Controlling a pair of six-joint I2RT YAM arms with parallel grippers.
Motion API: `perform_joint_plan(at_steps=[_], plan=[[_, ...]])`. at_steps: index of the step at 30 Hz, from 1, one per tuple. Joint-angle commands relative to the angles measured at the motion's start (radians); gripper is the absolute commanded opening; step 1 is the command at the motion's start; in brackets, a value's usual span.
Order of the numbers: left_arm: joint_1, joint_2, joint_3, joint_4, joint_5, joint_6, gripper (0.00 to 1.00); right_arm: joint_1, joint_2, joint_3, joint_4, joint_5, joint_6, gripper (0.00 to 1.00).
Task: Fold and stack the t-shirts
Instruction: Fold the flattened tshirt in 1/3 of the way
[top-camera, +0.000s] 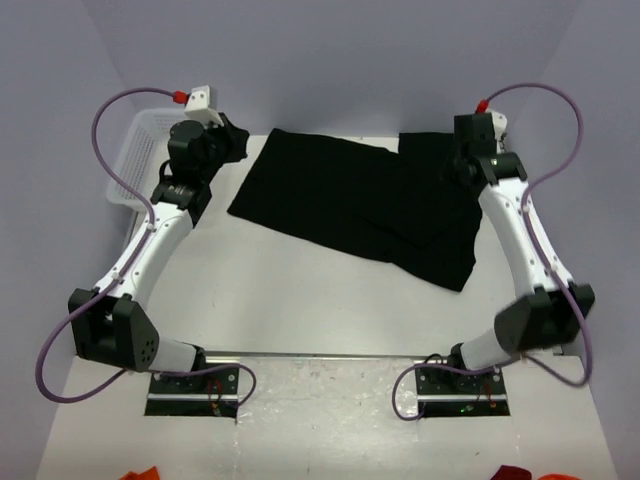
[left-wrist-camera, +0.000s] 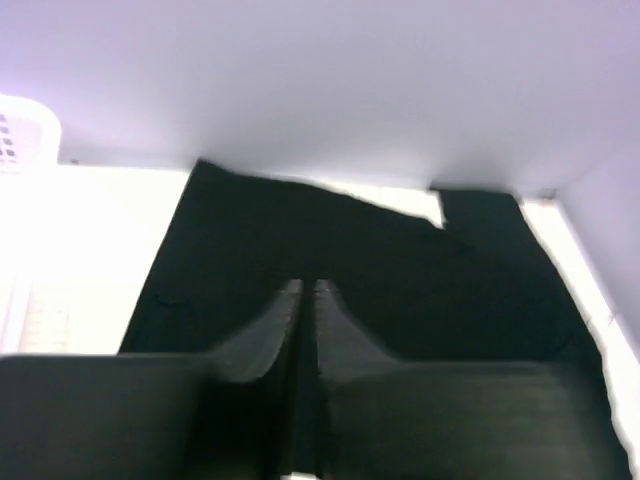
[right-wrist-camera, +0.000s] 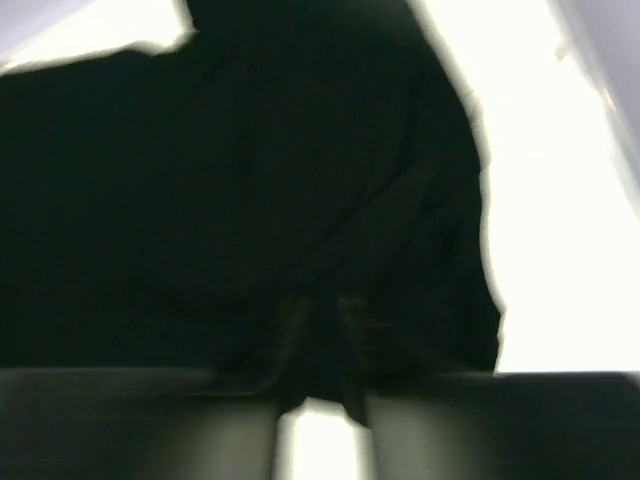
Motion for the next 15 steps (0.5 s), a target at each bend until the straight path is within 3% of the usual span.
perform_joint_plan(at_steps=[1,2,5,11,15], plan=[[0.005,0.106,-0.109,-0.069,0.154,-0.021,0.00,0.106,-0.333,-0.232,0.077,-0.159,0.031,0.07],[0.003,0.123,-0.106,-0.076,0.199,-0.009,0.00,0.123,-0.380,-0.334,0.115,-0.183,0.040,0.00],[0.008,0.186,-0.095,-0.073,0.265,-0.004,0.00,0.127,-0.486,-0.444,0.125,-0.297,0.057,0.00],[0.026,0.357,0.004,-0.100,0.296,-0.022,0.00,0.141,-0.601,-0.524,0.088,-0.308,0.032,0.00],[0.029,0.465,0.081,-0.114,0.233,-0.018,0.00,0.143,-0.635,-0.536,0.091,-0.340,0.023,0.00]])
